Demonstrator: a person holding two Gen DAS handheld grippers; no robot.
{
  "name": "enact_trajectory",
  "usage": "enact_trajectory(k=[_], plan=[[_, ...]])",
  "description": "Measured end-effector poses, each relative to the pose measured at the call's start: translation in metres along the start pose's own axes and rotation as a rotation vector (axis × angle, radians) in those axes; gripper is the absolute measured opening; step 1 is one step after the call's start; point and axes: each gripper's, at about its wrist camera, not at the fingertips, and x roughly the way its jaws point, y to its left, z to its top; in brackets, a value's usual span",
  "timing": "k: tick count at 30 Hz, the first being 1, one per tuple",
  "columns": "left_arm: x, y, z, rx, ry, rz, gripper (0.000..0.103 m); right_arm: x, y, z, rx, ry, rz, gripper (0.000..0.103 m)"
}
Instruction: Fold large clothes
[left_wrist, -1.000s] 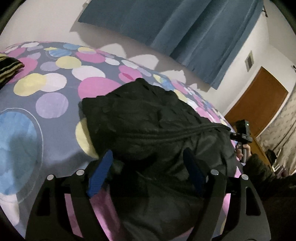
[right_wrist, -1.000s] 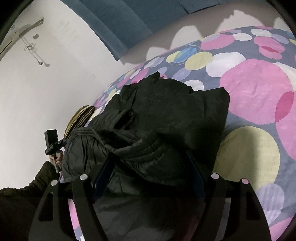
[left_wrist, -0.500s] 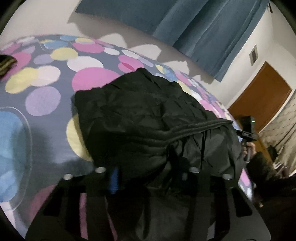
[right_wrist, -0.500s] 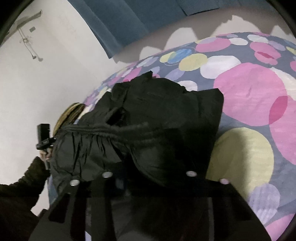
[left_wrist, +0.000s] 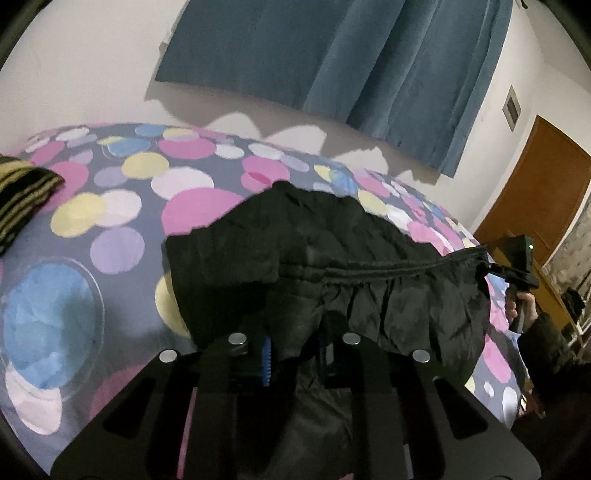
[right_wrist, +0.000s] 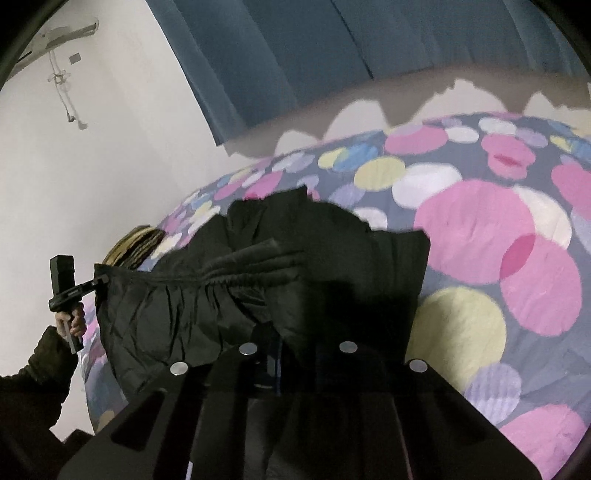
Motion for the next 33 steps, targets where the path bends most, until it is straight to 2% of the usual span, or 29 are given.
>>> enact_trajectory(k=[3, 9, 13, 16, 22, 28, 33], plan=[[0.004, -0.001, 0.014, -0.005, -0.008, 0.027, 0.015, 0.000, 0.002, 0.016, 0.001, -0.028, -0.013, 0.011], [0.034, 0.005, 0.065, -0.020, -0.017, 0.092, 0.015, 0.019, -0.005, 0.062, 0.018, -0.063, -0.050, 0.011], [0.072, 0.014, 0.103, -0.011, -0.010, 0.142, 0.015, 0.049, -0.020, 0.096, 0.056, -0.059, -0.096, 0.011], [0.106, 0.024, 0.118, -0.021, 0.012, 0.179, 0.015, 0.081, -0.036, 0.110, 0.096, -0.026, -0.131, 0.011], [0.172, 0.054, 0.113, -0.055, 0.112, 0.266, 0.015, 0.148, -0.074, 0.105, 0.172, 0.107, -0.210, 0.011], [0.206, 0.076, 0.100, -0.092, 0.200, 0.282, 0.015, 0.177, -0.095, 0.089, 0.230, 0.195, -0.220, 0.011], [0.222, 0.088, 0.092, -0.144, 0.255, 0.259, 0.016, 0.185, -0.103, 0.083, 0.272, 0.224, -0.208, 0.011]])
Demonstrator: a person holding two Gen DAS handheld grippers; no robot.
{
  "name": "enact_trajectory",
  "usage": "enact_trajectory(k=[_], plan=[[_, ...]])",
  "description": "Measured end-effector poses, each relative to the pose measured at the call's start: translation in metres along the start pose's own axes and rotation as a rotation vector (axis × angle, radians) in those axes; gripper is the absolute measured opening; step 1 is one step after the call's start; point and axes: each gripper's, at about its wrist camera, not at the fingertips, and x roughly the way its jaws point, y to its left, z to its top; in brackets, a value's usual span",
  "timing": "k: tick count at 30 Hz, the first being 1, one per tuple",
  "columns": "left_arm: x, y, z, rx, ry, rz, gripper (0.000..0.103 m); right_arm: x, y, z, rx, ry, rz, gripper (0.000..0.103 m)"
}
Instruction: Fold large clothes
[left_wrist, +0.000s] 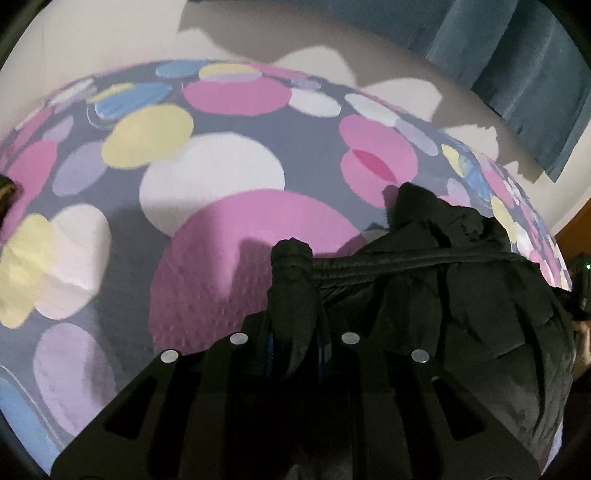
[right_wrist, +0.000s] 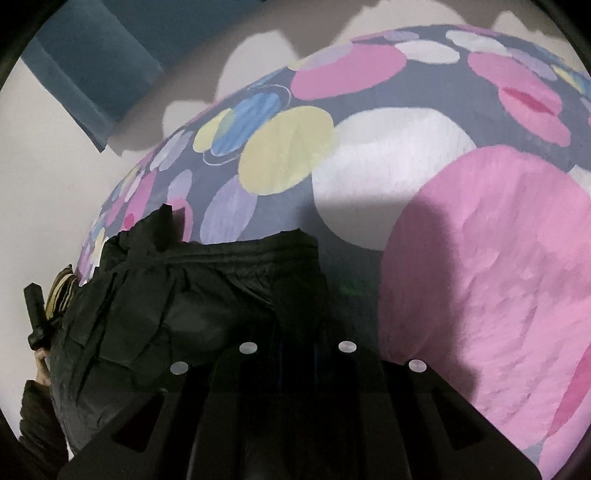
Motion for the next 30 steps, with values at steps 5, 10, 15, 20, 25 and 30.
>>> enact_trajectory(k=[5, 10, 15, 20, 25, 30], plan=[[0.000, 0.003, 0.002, -0.019, 0.010, -0.026, 0.017, 0.000, 0.000, 0.001, 0.008, 0.007, 0.013, 0.012], [-0.022, 0.014, -0.001, -0.093, -0.043, -0.034, 0.042, -0.012, 0.000, -0.001, 0.013, -0.022, -0.007, 0.044], [-0.062, 0.026, -0.018, -0.180, -0.131, -0.089, 0.062, -0.044, 0.008, -0.019, -0.015, -0.074, -0.029, 0.061], [-0.105, 0.034, -0.060, -0.282, -0.215, -0.159, 0.070, -0.082, 0.013, -0.050, 0.019, -0.118, -0.013, 0.065], [-0.135, 0.035, -0.119, -0.356, -0.262, -0.192, 0.072, -0.115, 0.009, -0.099, 0.116, -0.144, 0.049, 0.069], [-0.160, 0.041, -0.169, -0.467, -0.332, -0.198, 0.073, -0.141, 0.006, -0.142, 0.169, -0.215, 0.084, 0.069]])
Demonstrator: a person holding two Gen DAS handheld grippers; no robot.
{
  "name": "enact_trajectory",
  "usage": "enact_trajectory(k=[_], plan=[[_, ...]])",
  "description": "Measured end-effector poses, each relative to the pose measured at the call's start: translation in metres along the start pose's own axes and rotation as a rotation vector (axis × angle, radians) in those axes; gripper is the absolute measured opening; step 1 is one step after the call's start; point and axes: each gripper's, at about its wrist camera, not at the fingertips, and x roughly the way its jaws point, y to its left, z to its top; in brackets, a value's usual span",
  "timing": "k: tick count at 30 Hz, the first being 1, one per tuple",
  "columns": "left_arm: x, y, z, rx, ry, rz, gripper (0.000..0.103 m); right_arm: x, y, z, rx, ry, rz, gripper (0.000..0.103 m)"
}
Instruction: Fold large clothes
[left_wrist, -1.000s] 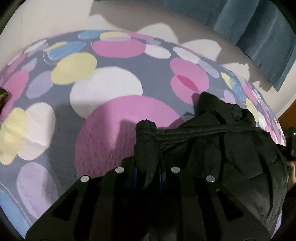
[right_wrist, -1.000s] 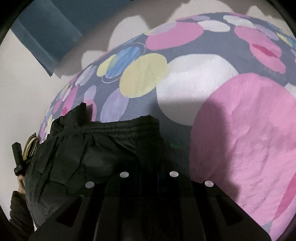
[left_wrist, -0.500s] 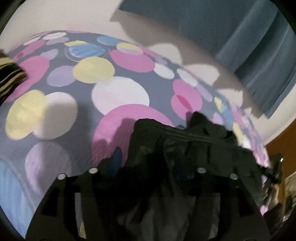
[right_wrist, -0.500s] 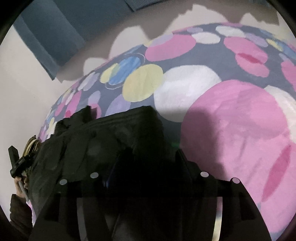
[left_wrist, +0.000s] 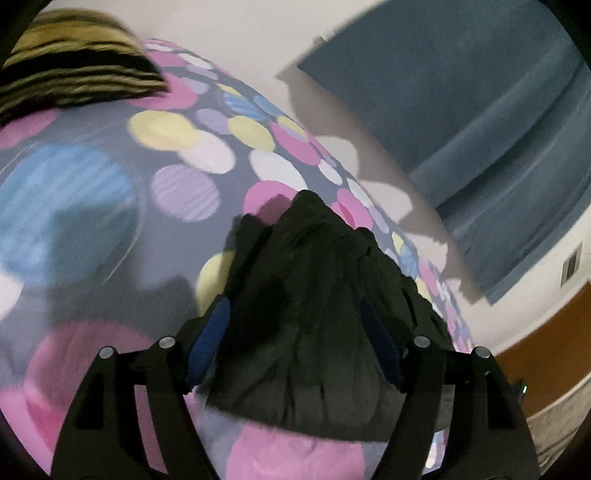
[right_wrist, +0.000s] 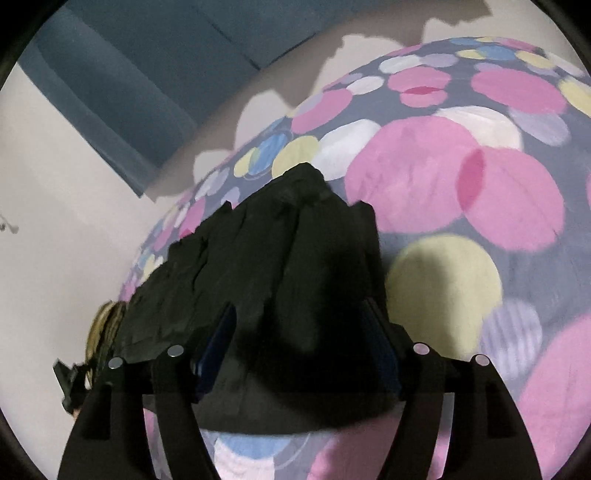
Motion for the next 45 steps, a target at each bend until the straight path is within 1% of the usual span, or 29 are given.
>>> enact_trajectory(k=[3, 5, 7, 9, 13, 17, 19, 21, 23, 25, 27, 32, 34, 39, 45], plan=[[-0.021, 0.007, -0.017, -0.064, -0.048, -0.009, 0.073, -0.009, -0.002, -0.019, 0.031, -0.011, 0.020, 0.069], [-0.031, 0.009, -0.030, -0.080, -0.068, -0.004, 0.073, -0.011, 0.001, -0.033, 0.035, -0.008, 0.021, 0.069], [-0.035, 0.009, -0.039, -0.090, -0.072, -0.007, 0.073, -0.013, 0.002, -0.041, 0.029, -0.012, 0.019, 0.069], [-0.036, 0.008, -0.046, -0.103, -0.058, -0.023, 0.073, -0.014, 0.002, -0.047, 0.039, -0.013, 0.028, 0.069], [-0.033, 0.005, -0.064, -0.137, -0.030, -0.057, 0.073, -0.016, -0.002, -0.061, 0.103, 0.000, 0.053, 0.069], [-0.020, 0.001, -0.084, -0.178, 0.051, -0.099, 0.073, -0.012, -0.007, -0.073, 0.153, 0.025, 0.075, 0.070], [-0.010, -0.001, -0.094, -0.189, 0.090, -0.106, 0.074, -0.008, -0.009, -0.077, 0.176, 0.039, 0.087, 0.071], [-0.002, -0.005, -0.099, -0.171, 0.103, -0.086, 0.074, -0.002, -0.011, -0.079, 0.202, 0.056, 0.095, 0.072], [0.000, -0.011, -0.101, -0.136, 0.093, -0.075, 0.074, 0.005, -0.014, -0.082, 0.233, 0.076, 0.110, 0.073], [0.002, -0.013, -0.100, -0.131, 0.093, -0.079, 0.074, 0.010, -0.017, -0.084, 0.255, 0.080, 0.120, 0.073], [0.006, -0.011, -0.097, -0.160, 0.087, -0.089, 0.074, 0.011, -0.017, -0.082, 0.257, 0.063, 0.121, 0.074], [0.014, -0.001, -0.089, -0.245, 0.064, -0.117, 0.075, 0.016, -0.016, -0.078, 0.285, 0.047, 0.134, 0.081], [0.017, 0.001, -0.085, -0.271, 0.055, -0.123, 0.076, 0.020, -0.013, -0.077, 0.285, 0.044, 0.133, 0.082], [0.025, 0.002, -0.077, -0.296, 0.040, -0.124, 0.078, 0.024, -0.010, -0.075, 0.289, 0.037, 0.128, 0.083], [0.034, 0.001, -0.070, -0.314, 0.037, -0.117, 0.078, 0.028, -0.011, -0.069, 0.310, 0.043, 0.151, 0.084]])
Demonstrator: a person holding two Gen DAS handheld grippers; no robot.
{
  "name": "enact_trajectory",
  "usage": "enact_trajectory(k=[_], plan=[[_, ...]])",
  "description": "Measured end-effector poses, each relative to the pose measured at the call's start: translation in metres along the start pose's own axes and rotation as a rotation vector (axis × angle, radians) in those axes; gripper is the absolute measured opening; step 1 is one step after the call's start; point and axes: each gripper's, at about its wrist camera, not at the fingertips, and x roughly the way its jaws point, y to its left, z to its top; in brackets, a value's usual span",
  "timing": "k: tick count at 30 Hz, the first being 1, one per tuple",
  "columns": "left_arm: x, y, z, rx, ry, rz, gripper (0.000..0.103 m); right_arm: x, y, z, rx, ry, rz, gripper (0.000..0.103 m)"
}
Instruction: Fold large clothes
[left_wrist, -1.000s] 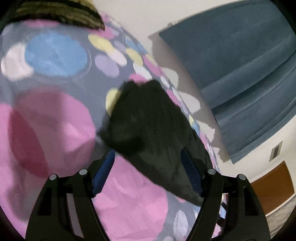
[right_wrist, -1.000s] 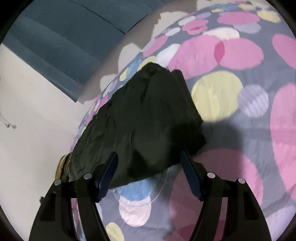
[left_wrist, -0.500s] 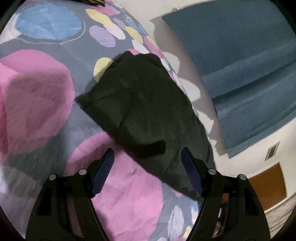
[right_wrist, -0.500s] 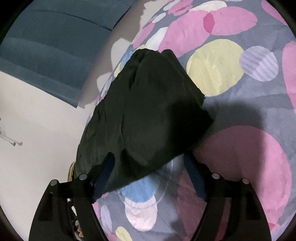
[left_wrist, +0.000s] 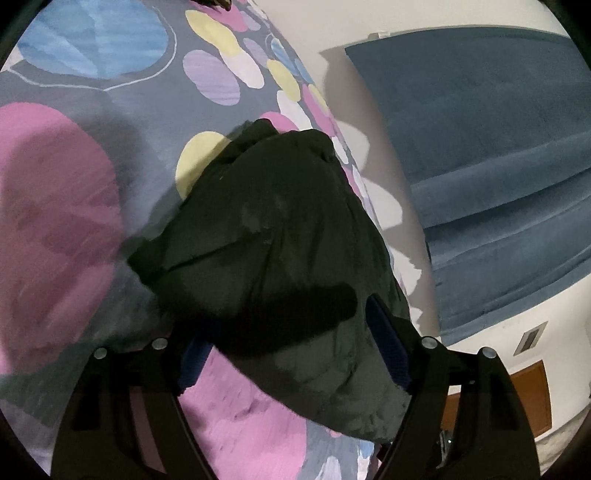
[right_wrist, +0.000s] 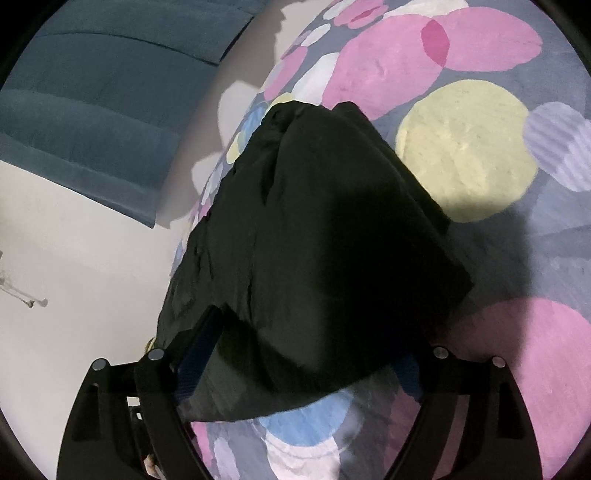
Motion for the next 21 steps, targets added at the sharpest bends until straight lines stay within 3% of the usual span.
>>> enact_trajectory(k=[8, 21], plan=[[0.005, -0.001, 0.005, -0.010, 0.003, 0.002, 0.078, 0.001, 0.001, 0.003, 0.008, 0.007, 0.012, 0.085], [0.016, 0.002, 0.015, -0.052, 0.017, -0.020, 0.078, -0.006, -0.006, 0.006, 0.080, -0.064, 0.057, 0.084]])
